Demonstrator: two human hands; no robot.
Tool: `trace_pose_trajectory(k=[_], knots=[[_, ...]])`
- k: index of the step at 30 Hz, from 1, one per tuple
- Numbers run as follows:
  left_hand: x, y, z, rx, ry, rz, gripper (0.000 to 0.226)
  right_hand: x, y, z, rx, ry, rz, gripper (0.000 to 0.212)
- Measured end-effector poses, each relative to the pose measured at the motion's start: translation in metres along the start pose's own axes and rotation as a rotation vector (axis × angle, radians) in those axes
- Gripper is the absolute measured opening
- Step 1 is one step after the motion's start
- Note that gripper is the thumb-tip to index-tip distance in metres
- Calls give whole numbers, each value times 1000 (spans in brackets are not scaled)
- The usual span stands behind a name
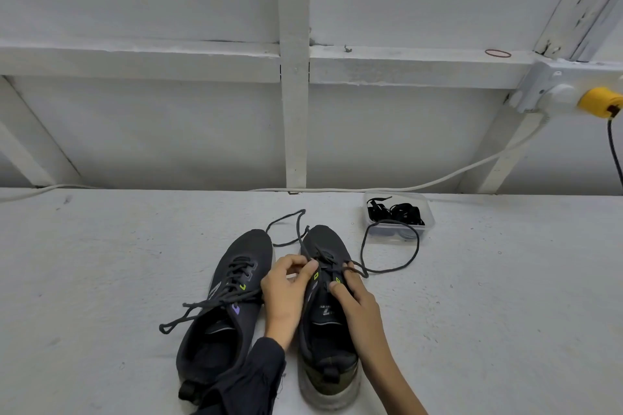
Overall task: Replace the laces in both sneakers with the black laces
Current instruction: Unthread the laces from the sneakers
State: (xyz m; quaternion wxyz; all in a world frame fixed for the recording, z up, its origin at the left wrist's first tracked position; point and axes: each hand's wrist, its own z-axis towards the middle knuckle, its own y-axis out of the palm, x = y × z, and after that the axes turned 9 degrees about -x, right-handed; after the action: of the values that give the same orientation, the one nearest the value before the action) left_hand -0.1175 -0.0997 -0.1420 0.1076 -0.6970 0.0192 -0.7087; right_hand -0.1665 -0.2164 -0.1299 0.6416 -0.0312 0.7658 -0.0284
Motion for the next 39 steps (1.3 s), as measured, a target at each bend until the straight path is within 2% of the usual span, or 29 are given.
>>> trace_pose_trajectory(k=[2,10,15,18,23,31,36,39], knots=[[0,0,1,-6,23,45,17,0,1,1,-3,1,-4,35],[-4,2,5,-58,17,176,34,1,1,0,-7,-6,6,34],[-4,2,5,-63,-10,157,30,1,0,0,-5,-6,2,18],[0,1,1,-52,-11,103,19,0,0,0,-7,-14,-1,21],[1,0,-3,-12,11,62,20,-3,0,-1,0,-12,-7,20],[0,1,1,49,86,200,13,-2,-1,-1,-12,-11,-28,17],[2,2,0,53,142,259,10,1,-1,0,-16,-6,-21,23],[3,0,-2,48,156,290,13,1,0,0,-17,-7,-11,35]])
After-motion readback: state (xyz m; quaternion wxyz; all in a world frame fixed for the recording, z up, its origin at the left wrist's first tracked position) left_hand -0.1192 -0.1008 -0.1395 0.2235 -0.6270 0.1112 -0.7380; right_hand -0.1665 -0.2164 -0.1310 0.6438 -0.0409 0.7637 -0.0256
